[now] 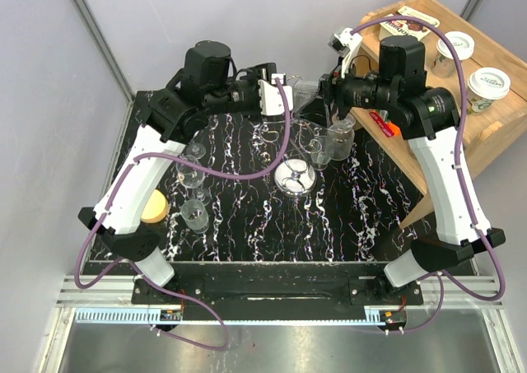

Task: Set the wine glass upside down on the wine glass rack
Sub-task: Turn the wine glass upside down at the wine rack.

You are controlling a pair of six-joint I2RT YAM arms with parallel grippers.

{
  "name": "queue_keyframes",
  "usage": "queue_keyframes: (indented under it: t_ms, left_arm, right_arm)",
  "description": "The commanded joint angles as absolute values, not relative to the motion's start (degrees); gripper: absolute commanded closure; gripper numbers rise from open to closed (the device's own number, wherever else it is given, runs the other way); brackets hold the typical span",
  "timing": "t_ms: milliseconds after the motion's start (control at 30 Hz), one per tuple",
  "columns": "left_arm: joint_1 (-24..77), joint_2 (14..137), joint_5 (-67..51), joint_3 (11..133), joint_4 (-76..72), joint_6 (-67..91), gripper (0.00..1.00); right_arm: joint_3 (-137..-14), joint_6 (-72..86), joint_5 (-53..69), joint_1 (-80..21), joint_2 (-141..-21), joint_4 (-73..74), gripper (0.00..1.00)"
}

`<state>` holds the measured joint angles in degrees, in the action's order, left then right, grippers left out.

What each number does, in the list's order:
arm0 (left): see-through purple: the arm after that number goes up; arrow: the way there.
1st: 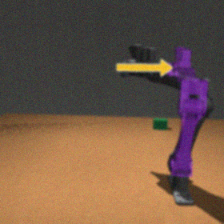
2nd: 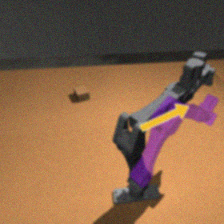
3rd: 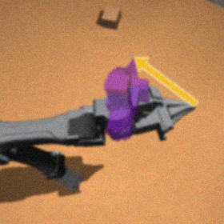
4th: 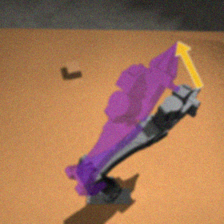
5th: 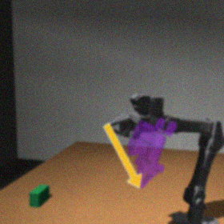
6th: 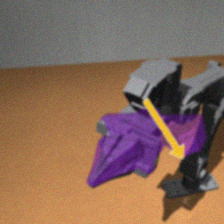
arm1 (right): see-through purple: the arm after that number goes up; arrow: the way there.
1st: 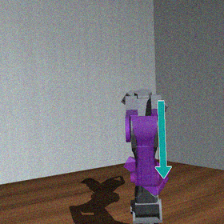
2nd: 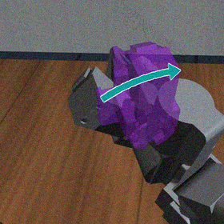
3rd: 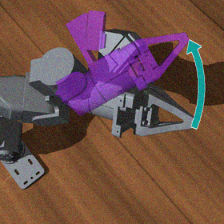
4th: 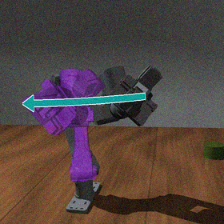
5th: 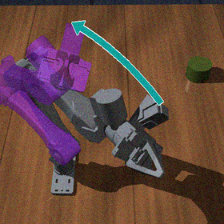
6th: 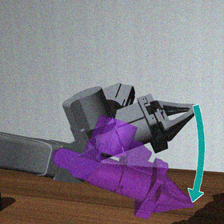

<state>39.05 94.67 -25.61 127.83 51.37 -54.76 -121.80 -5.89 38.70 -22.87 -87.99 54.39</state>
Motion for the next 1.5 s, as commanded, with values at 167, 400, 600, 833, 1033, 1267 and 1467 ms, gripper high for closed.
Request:
queue_keyframes:
  t_ms: [167,400,600,833,1033,1267,1467]
  left_arm:
    - [39.29,94.75,-22.59,128.32,46.58,-57.74,0.61]
    - [41.04,95.1,-17.67,127.79,46.5,-62.75,0.88]
    - [42.62,95.19,-13.9,126.92,46.58,-66.87,1.0]
    - [45.0,95.36,-9.15,126.47,48.6,-73.2,1.0]
    - [47.02,96.24,-4.05,127.7,49.92,-79.52,1.0]
    - [48.78,96.24,-0.27,128.41,51.5,-86.3,1.0]
    - [50.89,96.68,2.81,129.11,49.93,-88.42,1.0]
  right_arm:
    - [-118.66,-5.36,43.33,-22.85,-84.64,49.75,0.89]
    - [-115.14,-5.71,43.42,-22.85,-84.37,49.31,0.74]
    - [-113.03,-6.06,43.33,-22.85,-84.02,48.95,0.62]
    - [-113.2,-7.12,42.89,-22.94,-85.25,50.62,0.43]
    - [-114.6,-7.82,42.54,-23.73,-87.62,52.11,0.34]
    - [-115.84,-8.79,41.4,-24.78,-89.38,54.23,0.29]
    - [-115.14,-8.0,42.18,-25.75,-89.91,53.18,0.26]
